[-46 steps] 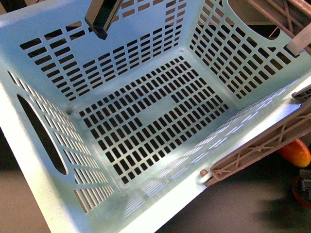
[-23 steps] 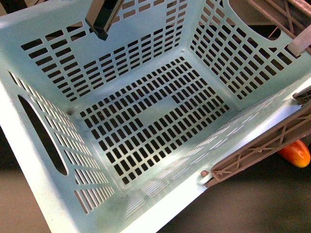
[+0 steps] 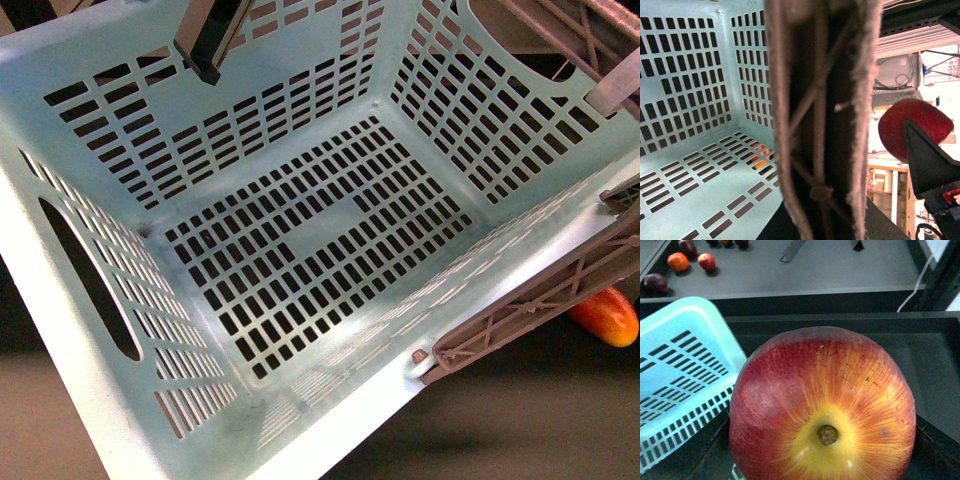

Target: Pick apple with right arm and hold basket with left

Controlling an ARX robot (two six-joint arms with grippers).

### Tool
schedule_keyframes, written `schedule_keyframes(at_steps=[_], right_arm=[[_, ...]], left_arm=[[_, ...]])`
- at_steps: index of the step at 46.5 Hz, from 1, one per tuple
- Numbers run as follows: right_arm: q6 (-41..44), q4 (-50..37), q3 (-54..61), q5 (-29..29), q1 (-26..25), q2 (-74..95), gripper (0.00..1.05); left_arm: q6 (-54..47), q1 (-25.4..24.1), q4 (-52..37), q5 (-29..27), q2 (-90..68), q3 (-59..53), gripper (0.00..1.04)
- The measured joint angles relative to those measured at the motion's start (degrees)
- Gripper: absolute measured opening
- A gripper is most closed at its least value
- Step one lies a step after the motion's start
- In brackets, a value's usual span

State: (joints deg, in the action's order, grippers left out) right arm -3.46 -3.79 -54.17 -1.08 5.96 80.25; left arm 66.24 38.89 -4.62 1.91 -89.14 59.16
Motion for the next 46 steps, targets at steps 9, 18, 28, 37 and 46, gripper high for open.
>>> schedule_keyframes(at_steps=[9, 18, 28, 37, 46], right_arm=[[0.02, 0.0, -1.66, 2.99, 6.23, 4.79, 0.79], [0.02, -0.28, -1.53, 4.09, 10.16, 7.67, 0.79], [0.02, -1.51, -1.07, 5.68, 11.28, 8.31, 0.95], [-1.05, -5.14, 2.36, 11.08, 9.22, 4.52, 0.96], [1.16, -12.41, 9.99, 22.36, 4.94, -4.9, 0.94]], left_arm=[[0.0, 0.0, 0.0, -0.09, 0.0, 0.0, 0.07], [0.04, 0.02, 0.0, 0.11, 0.0, 0.0, 0.07], [0.04, 0.0, 0.0, -0.02, 0.0, 0.0, 0.07], [-0.42, 0.0, 0.02, 0.76, -0.02, -0.2, 0.06], [0.22, 0.0, 0.02, -0.42, -0.02, -0.28, 0.06]])
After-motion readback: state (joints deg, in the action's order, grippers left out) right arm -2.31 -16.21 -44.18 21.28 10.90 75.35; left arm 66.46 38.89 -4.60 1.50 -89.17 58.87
